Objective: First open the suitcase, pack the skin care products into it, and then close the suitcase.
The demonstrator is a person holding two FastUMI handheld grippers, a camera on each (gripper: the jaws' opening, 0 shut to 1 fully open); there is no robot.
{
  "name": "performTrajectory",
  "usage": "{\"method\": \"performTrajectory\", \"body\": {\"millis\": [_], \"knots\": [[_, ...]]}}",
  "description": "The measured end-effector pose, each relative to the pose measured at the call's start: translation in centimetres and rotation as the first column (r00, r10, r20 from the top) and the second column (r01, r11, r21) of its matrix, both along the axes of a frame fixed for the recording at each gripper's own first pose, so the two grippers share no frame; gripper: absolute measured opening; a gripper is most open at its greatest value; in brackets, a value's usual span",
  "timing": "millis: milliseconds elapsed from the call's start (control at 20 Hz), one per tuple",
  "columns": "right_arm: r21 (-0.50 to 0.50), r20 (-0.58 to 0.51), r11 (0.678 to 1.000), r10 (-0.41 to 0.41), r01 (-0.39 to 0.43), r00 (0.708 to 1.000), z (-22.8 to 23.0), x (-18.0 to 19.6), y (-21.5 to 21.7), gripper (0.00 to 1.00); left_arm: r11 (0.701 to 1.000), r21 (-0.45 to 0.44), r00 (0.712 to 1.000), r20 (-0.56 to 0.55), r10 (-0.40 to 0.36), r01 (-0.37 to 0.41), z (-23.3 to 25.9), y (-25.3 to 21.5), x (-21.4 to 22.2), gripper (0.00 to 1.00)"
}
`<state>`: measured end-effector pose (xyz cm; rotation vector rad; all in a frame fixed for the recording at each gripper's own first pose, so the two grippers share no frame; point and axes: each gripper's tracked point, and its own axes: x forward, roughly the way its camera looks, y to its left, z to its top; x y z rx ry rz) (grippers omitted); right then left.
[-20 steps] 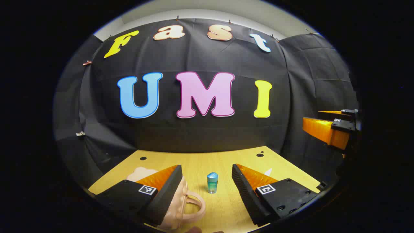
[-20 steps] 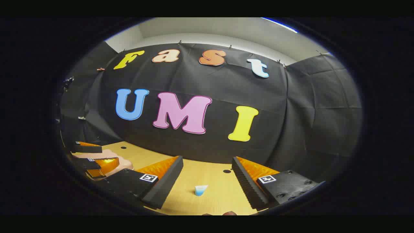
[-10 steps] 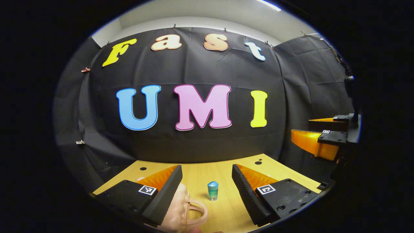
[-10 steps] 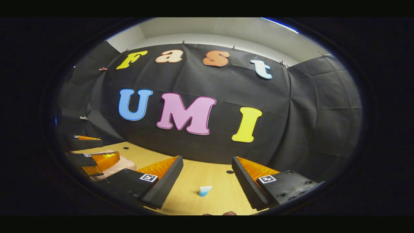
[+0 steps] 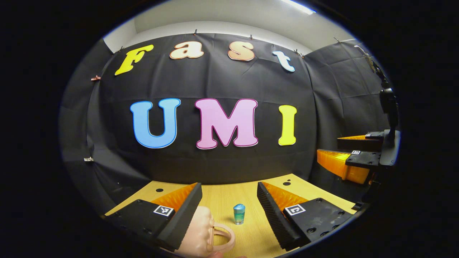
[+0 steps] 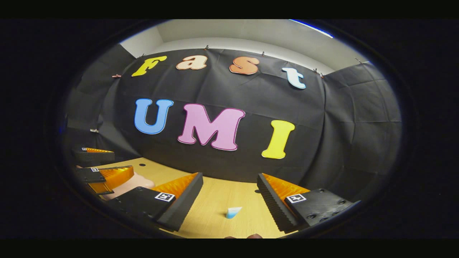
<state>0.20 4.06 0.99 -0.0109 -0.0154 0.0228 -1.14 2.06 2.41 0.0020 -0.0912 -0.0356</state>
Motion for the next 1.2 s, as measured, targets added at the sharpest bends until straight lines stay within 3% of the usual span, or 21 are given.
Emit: {"method": "performTrajectory", "body": {"millis": [400,550,700,1000,1200], "knots": [[-0.010,-0.012,1.000,-0.015,0.015,1.000,-0.4,-0.7,0.7,0.99,0.999,-0.005,0.994,-0.098,-0.037,0.037,-3.6,-0.3,0.6,0.97],[0.000,-0.015,1.000,-0.022,0.022,1.000,-0.8,-1.3,0.6,0.96,0.997,-0.036,0.980,-0.183,-0.073,0.067,-6.0,-1.2,1.2,0.97],[-0.001,-0.028,1.000,0.008,-0.008,1.000,-1.6,-1.4,0.1,0.94,0.998,-0.029,0.961,-0.270,-0.060,0.054,-8.7,-1.5,2.4,0.97],[0.043,-0.039,0.999,0.009,-0.007,0.999,-3.0,-0.4,-3.9,0.96,1.000,-0.023,0.863,-0.504,-0.021,0.011,-16.4,-1.9,4.7,0.97],[0.055,-0.070,0.998,0.006,-0.002,0.998,-5.0,-0.2,-6.5,0.96,0.999,-0.021,0.753,-0.657,0.012,-0.035,-21.6,-1.9,5.7,0.97]]}}
